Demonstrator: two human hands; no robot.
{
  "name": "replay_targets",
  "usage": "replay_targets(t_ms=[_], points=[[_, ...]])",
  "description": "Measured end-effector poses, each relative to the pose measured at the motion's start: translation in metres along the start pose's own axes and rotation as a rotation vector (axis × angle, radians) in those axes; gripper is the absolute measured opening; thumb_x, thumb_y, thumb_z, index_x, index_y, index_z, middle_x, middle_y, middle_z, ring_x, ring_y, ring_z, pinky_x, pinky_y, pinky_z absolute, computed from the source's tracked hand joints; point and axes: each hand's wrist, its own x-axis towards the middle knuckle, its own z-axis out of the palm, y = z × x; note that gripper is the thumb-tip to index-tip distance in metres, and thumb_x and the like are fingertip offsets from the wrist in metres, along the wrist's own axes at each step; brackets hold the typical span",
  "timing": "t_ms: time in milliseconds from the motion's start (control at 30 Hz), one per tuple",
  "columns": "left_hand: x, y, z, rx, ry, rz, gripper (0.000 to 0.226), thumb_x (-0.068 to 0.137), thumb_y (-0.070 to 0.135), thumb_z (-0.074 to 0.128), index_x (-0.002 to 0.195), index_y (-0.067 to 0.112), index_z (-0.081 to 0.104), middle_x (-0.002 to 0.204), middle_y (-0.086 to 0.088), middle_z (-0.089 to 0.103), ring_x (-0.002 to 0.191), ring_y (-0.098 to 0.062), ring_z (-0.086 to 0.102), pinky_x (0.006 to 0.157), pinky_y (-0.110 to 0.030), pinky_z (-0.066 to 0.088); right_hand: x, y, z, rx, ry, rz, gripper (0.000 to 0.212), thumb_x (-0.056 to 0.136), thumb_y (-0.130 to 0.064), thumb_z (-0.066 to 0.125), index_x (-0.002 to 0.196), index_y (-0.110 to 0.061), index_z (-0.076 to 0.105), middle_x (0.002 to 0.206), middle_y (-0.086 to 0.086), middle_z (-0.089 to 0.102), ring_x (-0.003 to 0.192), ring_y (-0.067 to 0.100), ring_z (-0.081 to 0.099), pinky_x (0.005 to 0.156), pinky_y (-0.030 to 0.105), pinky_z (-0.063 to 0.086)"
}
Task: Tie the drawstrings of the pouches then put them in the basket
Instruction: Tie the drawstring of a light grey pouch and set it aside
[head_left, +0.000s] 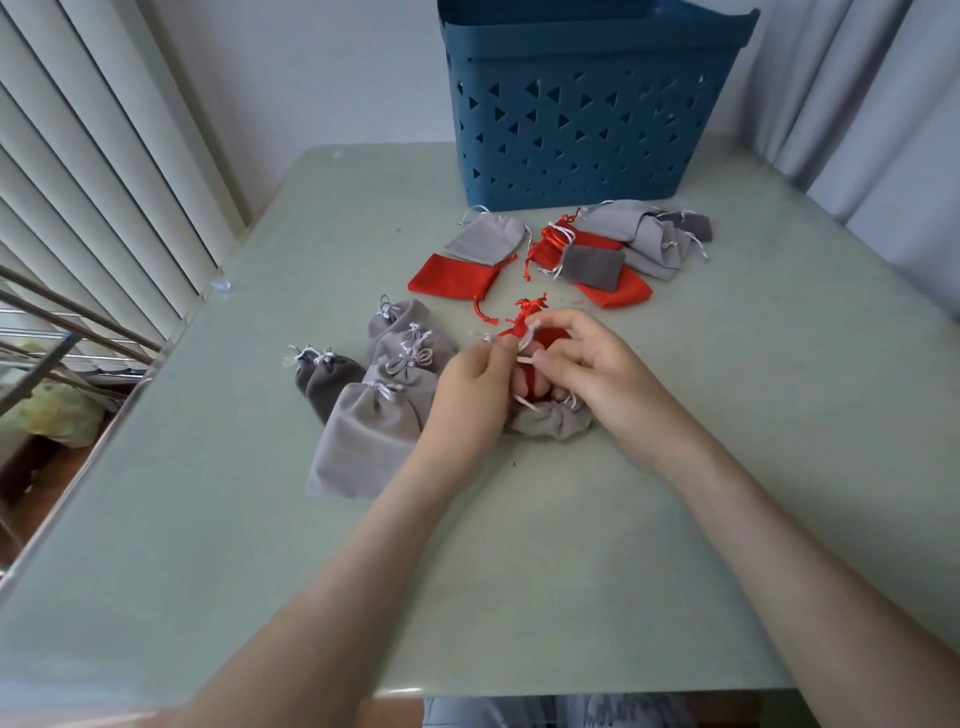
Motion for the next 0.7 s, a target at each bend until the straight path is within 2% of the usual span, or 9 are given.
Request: replay_targets(t_ms=[100,167,233,300,367,467,567,600,700], points=[[0.001,0.007,-0.004,-0.252,-0.092,-0.024,0.030,0.101,0.017,0.039,0.084,0.000,0.056,0.046,0.009,0.054,0.043,-0.004,0.046,0.047,-0.018,0.032,0.000,-0.002,-0.005,0.053,0.016,0.026,0.027,0.091,-0.007,0.057,0.117,-0.010,0.052,0.072,0.007,0.053,0.064,0.007,0.052,0.067,0.017,0.040],[0.001,0.010,-0.009,-0.359,-0.181,-0.023,0.029,0.100,0.017,0.039,0.085,0.000,0.056,0.050,0.008,0.055,0.045,-0.004,0.044,0.049,-0.017,0.031,0.000,-0.004,-0.006,0.123,0.009,0.031,0.023,0.090,-0.005,0.055,0.112,-0.007,0.053,0.082,0.014,0.050,0.059,0.005,0.053,0.064,0.015,0.042],[0.002,0.010,-0.011,-0.355,-0.229,-0.016,0.029,0.099,0.016,0.041,0.080,0.001,0.058,0.055,0.008,0.056,0.049,-0.004,0.040,0.052,-0.017,0.031,0.001,-0.006,-0.005,0.233,0.058,0.052,0.014,0.091,-0.001,0.051,0.103,-0.008,0.055,0.082,0.016,0.049,0.054,0.006,0.051,0.058,0.016,0.042],[0.002,0.008,-0.012,-0.244,-0.228,0.019,0.025,0.098,0.010,0.045,0.081,0.007,0.063,0.060,0.010,0.060,0.053,-0.002,0.040,0.056,-0.016,0.031,0.001,-0.007,-0.007,0.315,0.115,0.069,0.013,0.092,-0.001,0.050,0.096,-0.011,0.058,0.067,0.011,0.049,0.053,0.007,0.047,0.056,0.018,0.040],[0.002,0.005,-0.011,-0.091,-0.196,0.082,0.023,0.096,0.005,0.048,0.084,0.012,0.066,0.067,0.012,0.064,0.060,0.000,0.049,0.061,-0.014,0.036,0.001,-0.009,-0.008,0.363,0.138,0.088,0.014,0.092,-0.002,0.049,0.093,-0.012,0.058,0.058,0.002,0.050,0.054,0.010,0.048,0.055,0.019,0.042],[0.002,0.000,-0.011,0.081,-0.056,0.157,0.013,0.092,0.006,0.056,0.094,0.015,0.064,0.078,0.000,0.068,0.074,-0.011,0.061,0.074,-0.024,0.047,-0.001,-0.012,-0.008,0.385,0.097,0.112,0.013,0.093,-0.002,0.047,0.095,-0.010,0.057,0.059,0.002,0.055,0.052,0.011,0.053,0.052,0.019,0.044],[0.000,-0.002,-0.009,0.354,0.109,0.268,0.019,0.090,0.011,0.060,0.107,0.014,0.054,0.075,0.002,0.065,0.073,-0.010,0.060,0.069,-0.017,0.043,-0.002,-0.011,-0.006,0.368,0.030,0.143,0.017,0.094,-0.001,0.044,0.098,-0.008,0.059,0.063,0.003,0.060,0.055,0.010,0.058,0.052,0.017,0.046],[0.000,-0.003,-0.009,0.433,0.136,0.309,0.020,0.090,0.014,0.061,0.109,0.015,0.053,0.077,0.002,0.065,0.075,-0.011,0.059,0.070,-0.020,0.043,-0.003,-0.012,-0.005,0.369,0.000,0.155,0.020,0.095,-0.001,0.043,0.101,-0.007,0.060,0.066,0.002,0.063,0.058,0.009,0.059,0.054,0.016,0.048],[0.000,-0.006,-0.011,0.556,0.189,0.414,0.010,0.090,0.020,0.060,0.100,0.018,0.059,0.083,0.000,0.064,0.079,-0.013,0.054,0.072,-0.027,0.042,-0.004,-0.011,-0.005,0.385,-0.100,0.182,0.025,0.096,0.001,0.041,0.107,-0.007,0.062,0.071,-0.001,0.066,0.063,0.007,0.061,0.059,0.015,0.049]])
